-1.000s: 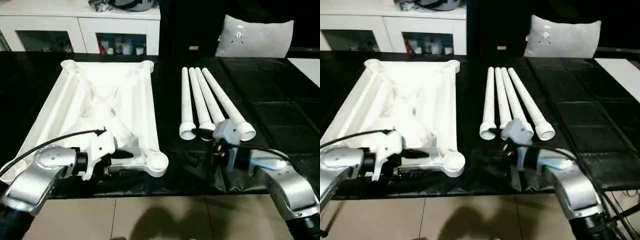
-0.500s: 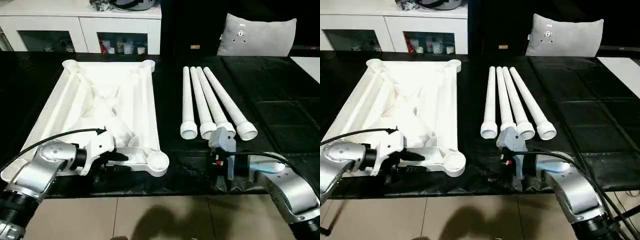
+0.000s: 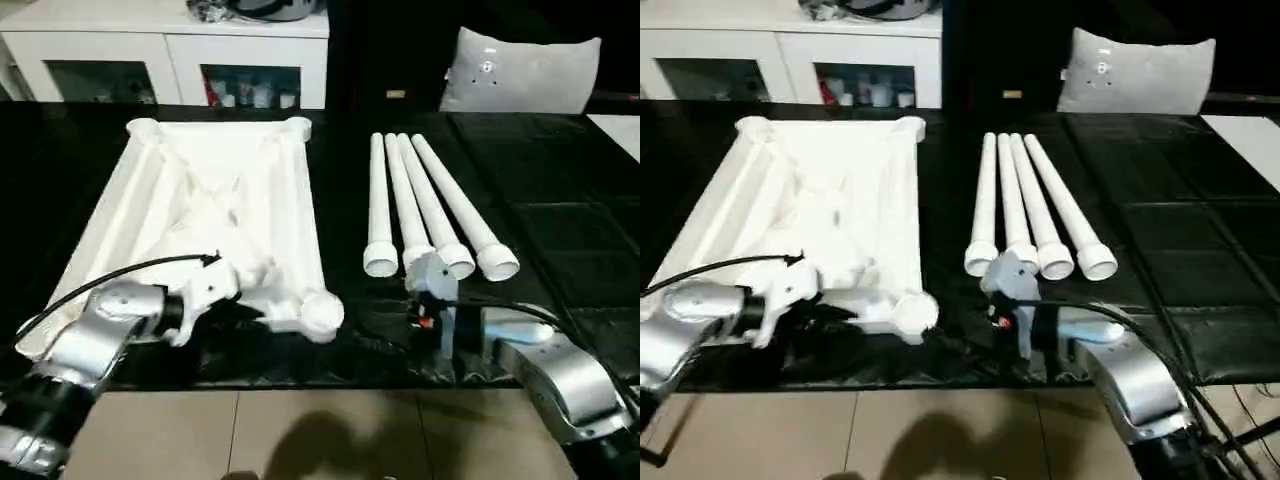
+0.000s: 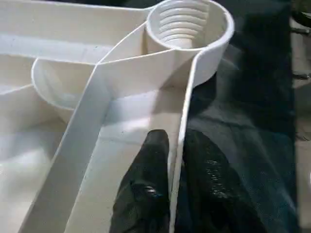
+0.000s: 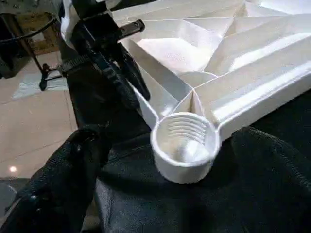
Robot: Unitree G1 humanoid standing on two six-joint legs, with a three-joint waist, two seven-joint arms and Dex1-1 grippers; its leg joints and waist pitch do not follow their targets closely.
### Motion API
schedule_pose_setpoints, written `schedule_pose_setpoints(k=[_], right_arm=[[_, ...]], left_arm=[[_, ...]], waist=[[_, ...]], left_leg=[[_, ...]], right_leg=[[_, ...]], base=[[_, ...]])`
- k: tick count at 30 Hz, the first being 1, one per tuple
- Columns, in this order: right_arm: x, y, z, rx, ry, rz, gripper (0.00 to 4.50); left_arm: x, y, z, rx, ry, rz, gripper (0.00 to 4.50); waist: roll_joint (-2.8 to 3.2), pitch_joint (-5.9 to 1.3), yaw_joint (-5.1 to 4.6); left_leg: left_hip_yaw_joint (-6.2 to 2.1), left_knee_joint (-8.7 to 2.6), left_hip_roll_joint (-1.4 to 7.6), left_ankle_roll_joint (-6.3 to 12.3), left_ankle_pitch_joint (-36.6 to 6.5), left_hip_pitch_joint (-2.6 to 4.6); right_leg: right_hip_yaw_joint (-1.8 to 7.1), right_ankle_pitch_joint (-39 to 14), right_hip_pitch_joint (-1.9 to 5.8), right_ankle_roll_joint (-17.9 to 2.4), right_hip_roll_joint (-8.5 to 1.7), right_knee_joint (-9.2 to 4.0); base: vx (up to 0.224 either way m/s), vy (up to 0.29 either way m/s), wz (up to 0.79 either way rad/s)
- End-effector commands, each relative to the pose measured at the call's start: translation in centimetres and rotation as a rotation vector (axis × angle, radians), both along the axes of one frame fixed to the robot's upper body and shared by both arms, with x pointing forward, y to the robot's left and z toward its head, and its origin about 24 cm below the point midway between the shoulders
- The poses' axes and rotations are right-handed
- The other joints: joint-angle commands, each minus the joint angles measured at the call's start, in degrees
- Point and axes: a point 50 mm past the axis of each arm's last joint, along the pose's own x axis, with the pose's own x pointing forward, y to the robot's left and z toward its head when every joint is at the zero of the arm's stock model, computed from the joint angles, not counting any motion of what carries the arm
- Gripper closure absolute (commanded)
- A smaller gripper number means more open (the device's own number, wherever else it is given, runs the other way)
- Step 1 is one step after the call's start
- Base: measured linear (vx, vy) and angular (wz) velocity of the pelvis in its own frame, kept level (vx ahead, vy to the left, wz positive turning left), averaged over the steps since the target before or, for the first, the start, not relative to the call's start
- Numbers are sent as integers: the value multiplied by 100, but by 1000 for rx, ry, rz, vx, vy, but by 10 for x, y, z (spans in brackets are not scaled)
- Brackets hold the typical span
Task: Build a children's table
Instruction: Move table base
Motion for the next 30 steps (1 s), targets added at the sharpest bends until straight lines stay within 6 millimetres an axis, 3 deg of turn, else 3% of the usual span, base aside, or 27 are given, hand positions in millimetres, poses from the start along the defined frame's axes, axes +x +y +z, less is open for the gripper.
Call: schedule_pose_setpoints(k=[1,9,13,14,19,20,21,22,26,30], right_arm=[[4,-2,3,0,-8,-29,0],[13,3,5,13,-28,-99,0],[28,6,8,65,-35,-223,0],[31,7,10,81,-37,-244,0],[48,16,20,135,-47,-317,0],[59,15,21,114,-60,-409,0],[59,15,21,114,-60,-409,0],[73,13,20,80,-65,-526,0],[104,17,23,-28,1,-721,0],[119,26,25,-49,106,-765,0]], left_arm=[[9,8,6,6,-51,78,420],[13,12,8,8,-83,100,449],[13,13,9,-8,-97,108,449],[13,14,10,-6,-108,112,407],[8,10,19,-98,-115,108,374],[5,9,22,-117,-120,110,363],[5,9,22,-117,-120,110,355],[3,9,26,-138,-131,118,343],[-1,8,37,-199,-191,182,319],[-5,4,44,-236,-215,216,283]], waist=[[17,-315,37],[28,-330,0],[30,-332,-8],[36,-332,-14],[66,-357,-8],[96,-349,-4],[80,-334,-25],[118,-332,-4],[135,-310,-48],[150,-339,-29]], left_leg=[[-61,-432,263,22,-828,-33],[-43,-405,250,75,-528,-38],[-39,-411,254,0,-588,-15],[-41,-418,258,-16,-585,-18],[-29,-399,264,-46,-509,-1],[-25,-408,260,-74,-506,4],[-22,-422,248,-133,-641,4],[-17,-416,256,-186,-707,26],[-25,-445,231,-408,-917,25],[-13,-420,244,-367,-731,18]], right_leg=[[271,-1150,326,-963,-522,-456],[260,-590,309,-1064,-492,-409],[265,-729,299,-1084,-509,-417],[266,-674,299,-1111,-509,-404],[262,-175,304,-1263,-511,-347],[254,-158,287,-1289,-506,-352],[244,-371,288,-1292,-498,-378],[253,-478,270,-1260,-502,-370],[245,-854,264,-1183,-473,-386],[240,-362,281,-1195,-464,-342]], base=[[0,0,0],[0,0,0],[0,0,0],[0,0,0],[0,0,0],[0,0,0],[0,0,0],[0,0,0],[0,0,0],[0,0,0]])
